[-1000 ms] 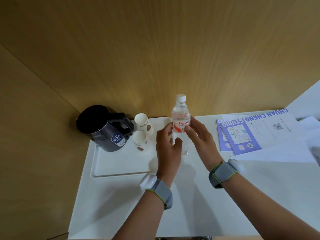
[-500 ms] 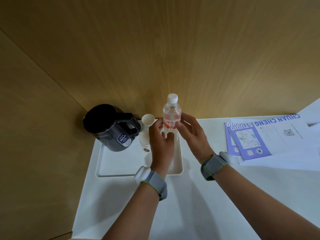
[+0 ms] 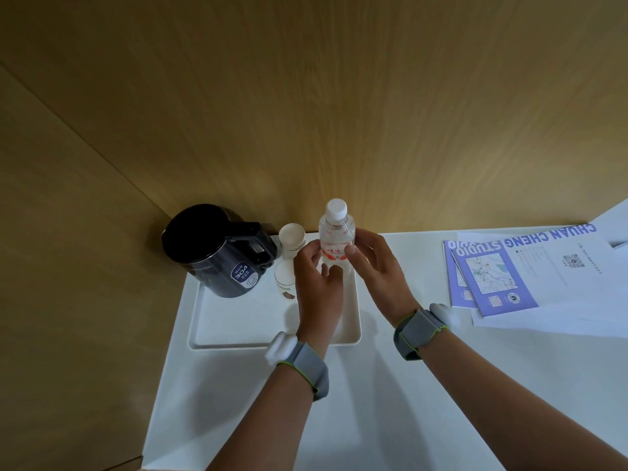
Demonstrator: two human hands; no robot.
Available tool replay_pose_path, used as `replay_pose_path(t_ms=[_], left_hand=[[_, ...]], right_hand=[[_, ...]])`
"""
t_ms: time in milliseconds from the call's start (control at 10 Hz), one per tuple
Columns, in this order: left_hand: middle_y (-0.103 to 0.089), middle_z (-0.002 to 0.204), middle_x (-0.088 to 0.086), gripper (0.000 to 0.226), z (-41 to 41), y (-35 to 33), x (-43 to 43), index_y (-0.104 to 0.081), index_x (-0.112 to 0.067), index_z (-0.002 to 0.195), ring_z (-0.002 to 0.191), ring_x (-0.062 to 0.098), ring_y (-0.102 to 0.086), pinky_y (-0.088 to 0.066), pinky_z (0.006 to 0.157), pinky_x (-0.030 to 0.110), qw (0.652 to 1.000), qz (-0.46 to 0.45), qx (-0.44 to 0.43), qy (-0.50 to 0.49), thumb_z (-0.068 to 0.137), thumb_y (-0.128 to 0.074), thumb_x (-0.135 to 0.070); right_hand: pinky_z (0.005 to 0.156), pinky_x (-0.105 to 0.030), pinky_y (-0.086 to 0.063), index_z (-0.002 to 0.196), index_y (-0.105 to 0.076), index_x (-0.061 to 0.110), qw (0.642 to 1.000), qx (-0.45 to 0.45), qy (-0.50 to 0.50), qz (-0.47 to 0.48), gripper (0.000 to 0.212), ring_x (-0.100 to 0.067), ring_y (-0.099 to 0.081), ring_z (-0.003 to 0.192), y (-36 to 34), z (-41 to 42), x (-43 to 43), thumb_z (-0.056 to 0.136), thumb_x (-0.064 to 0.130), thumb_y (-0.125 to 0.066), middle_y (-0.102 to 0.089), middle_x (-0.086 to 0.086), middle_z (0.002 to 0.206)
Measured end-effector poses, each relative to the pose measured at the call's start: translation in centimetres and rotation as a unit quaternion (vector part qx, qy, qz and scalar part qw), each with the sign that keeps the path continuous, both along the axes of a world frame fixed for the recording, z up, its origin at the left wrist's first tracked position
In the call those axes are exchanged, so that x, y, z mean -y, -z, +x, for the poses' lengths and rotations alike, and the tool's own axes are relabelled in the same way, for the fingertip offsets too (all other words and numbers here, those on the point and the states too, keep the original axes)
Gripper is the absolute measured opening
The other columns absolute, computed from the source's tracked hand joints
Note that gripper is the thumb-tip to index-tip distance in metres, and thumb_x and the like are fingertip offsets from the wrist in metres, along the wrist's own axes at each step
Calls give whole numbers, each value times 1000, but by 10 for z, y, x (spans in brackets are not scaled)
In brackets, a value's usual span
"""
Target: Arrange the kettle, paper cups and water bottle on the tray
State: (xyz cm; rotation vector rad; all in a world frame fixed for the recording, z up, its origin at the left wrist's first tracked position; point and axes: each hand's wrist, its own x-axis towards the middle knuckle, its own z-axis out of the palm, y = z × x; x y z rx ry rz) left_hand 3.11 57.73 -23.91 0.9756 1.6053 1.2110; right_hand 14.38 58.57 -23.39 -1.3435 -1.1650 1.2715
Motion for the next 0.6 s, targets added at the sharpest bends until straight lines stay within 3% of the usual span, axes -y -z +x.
replay_pose_path(t_ms=[100,200,300,400,500,600], left_hand=[[-60,137,-10,51,0,-5,4,-53,-24,134,134,5,-53,-46,113,31,1000,0,8,15,95,-59,7],[-59,143,-10,53,-2,-3,7,-52,-23,140,140,6,-50,-43,109,23,1000,-12,14,25,95,-60,4],[-57,137,-23,57,-3,-6,14,-47,-33,138,141,2,-46,-39,102,11,999,-16,25,31,96,-60,4],[-55,141,-23,60,-3,-8,19,-45,-33,142,143,2,-45,-39,107,14,998,-21,35,36,96,-59,3],[-50,156,-7,63,-3,-11,30,-41,-22,153,148,8,-44,-38,117,25,1000,-11,19,16,97,-60,1],[-52,156,-6,59,0,-20,41,-43,-22,151,145,7,-47,-39,107,9,1000,0,15,-11,99,-62,-3]], right_hand=[[116,-45,-47,141,-55,23,1000,-9,7,-3,52,-6,-59,133,1,0,6,97,49,-62,-65,9,139],[117,-44,-46,142,-54,25,1000,-8,6,-13,52,-4,-58,133,1,0,11,97,51,-59,-65,12,139],[117,-45,-46,142,-55,27,1000,-9,2,-15,53,-3,-58,133,0,3,17,97,54,-57,-65,16,138],[116,-45,-47,141,-56,31,999,-22,-1,-28,54,-3,-58,133,-2,6,23,95,58,-57,-64,20,137],[116,-46,-47,136,-60,34,998,-45,16,-39,50,-2,-60,131,1,14,37,93,60,-58,-66,23,133],[115,-47,-48,137,-61,31,997,-50,34,-43,60,-4,-60,131,7,25,48,89,67,-59,-66,19,135]])
